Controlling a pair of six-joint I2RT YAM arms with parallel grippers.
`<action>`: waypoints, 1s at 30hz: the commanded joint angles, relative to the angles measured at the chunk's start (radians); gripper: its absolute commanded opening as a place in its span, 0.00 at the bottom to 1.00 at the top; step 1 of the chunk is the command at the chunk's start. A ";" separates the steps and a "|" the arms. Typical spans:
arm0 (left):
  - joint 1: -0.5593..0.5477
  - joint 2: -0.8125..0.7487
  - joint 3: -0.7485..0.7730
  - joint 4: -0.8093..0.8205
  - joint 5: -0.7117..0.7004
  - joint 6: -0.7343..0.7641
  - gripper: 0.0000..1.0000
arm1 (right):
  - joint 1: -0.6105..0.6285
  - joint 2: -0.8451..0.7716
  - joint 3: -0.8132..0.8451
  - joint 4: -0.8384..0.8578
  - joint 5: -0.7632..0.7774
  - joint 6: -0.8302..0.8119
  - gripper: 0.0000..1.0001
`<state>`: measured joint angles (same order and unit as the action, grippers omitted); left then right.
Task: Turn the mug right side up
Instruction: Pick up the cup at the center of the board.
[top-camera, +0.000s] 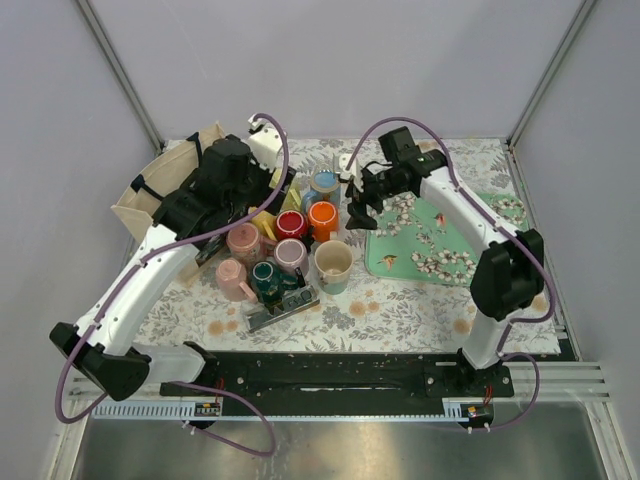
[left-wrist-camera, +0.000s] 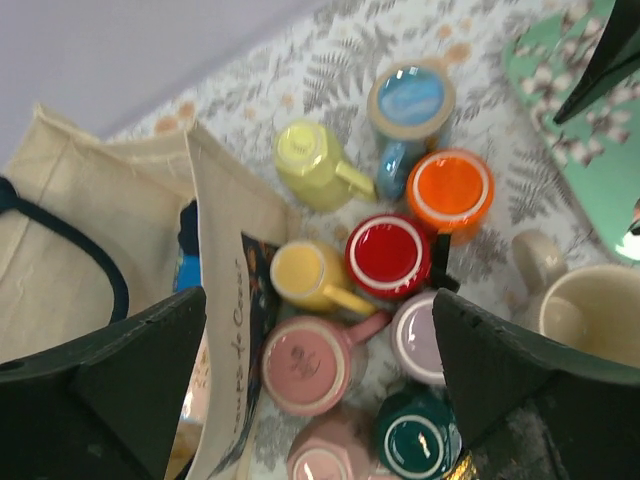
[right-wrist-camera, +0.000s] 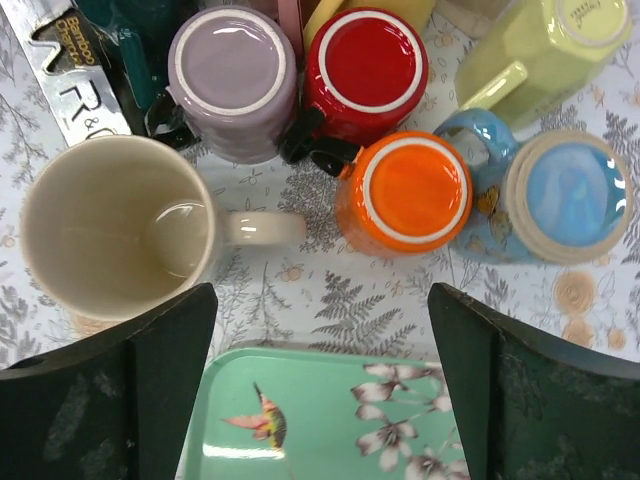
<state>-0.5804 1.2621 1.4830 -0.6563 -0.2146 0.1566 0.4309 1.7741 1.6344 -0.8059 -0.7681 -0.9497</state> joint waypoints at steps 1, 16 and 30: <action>0.039 0.060 0.089 -0.228 0.096 -0.022 0.99 | 0.054 0.085 0.123 -0.113 0.022 -0.234 0.95; 0.056 0.000 -0.006 -0.290 0.241 0.011 0.99 | 0.183 0.139 0.042 -0.245 0.161 -0.892 0.91; 0.062 -0.009 0.000 -0.293 0.235 0.043 0.99 | 0.198 0.032 -0.090 -0.391 0.240 -0.933 0.77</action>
<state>-0.5266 1.2892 1.4784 -0.9585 0.0185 0.1787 0.6239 1.8984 1.5684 -1.1259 -0.5327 -1.9457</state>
